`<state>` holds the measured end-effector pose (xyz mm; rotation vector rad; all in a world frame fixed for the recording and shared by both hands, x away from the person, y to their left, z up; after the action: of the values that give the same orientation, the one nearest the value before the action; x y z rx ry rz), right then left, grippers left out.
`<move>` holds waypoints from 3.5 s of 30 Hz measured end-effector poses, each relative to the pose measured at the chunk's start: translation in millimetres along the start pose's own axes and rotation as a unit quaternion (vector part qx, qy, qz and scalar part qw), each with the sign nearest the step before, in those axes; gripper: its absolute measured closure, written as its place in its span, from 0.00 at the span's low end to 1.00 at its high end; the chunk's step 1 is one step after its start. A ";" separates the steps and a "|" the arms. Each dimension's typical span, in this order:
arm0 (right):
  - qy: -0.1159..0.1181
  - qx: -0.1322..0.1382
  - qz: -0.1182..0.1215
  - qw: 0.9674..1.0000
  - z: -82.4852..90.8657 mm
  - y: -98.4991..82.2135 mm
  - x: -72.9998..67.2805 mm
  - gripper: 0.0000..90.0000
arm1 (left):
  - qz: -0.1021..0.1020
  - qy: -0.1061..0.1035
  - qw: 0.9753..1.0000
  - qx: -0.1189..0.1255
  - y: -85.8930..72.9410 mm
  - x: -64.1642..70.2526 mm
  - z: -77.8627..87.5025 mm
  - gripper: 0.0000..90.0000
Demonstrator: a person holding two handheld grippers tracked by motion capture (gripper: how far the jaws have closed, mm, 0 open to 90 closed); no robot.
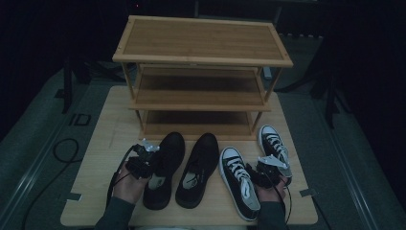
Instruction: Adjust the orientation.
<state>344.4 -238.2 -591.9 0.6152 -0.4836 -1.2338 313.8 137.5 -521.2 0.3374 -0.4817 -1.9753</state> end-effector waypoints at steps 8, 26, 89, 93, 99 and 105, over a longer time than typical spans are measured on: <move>0.000 0.000 0.000 1.000 0.0 0.0 0.1 0.55 | 0.025 -0.020 0.999 0.020 4.2 -6.8 0.9 0.98; 0.000 0.000 0.001 1.000 0.0 0.0 0.1 0.55 | 0.032 -0.019 0.998 0.042 27.0 -15.1 3.6 0.98; 0.000 0.000 0.001 1.000 0.0 0.0 0.1 0.55 | 0.062 0.027 0.995 0.074 90.5 -56.9 -45.4 0.91; 0.000 0.000 0.000 1.000 -0.1 0.0 0.1 0.55 | 0.064 0.018 0.995 0.078 87.7 -60.8 -44.7 0.77; 0.000 0.000 0.001 1.000 -0.1 0.1 0.2 0.54 | 0.067 0.006 0.994 0.085 82.7 -60.3 -35.5 0.66; 0.000 0.000 0.000 1.000 -0.3 0.1 0.2 0.54 | 0.068 -0.016 0.991 0.116 71.0 -55.7 -7.2 0.65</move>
<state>344.8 -238.3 -592.0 0.6152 -0.4837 -1.2332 397.0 158.6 -492.4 0.4076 -0.7384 -1.7986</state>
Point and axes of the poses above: each handheld gripper's, and its own axes: z roughly backward along the jaws, y roughly out of its top, x roughly to its right, the point moved 5 cm from there along -z, roughly forward along the jaws, and after that the axes turned 7 degrees about -x, right-handed, at the moved point
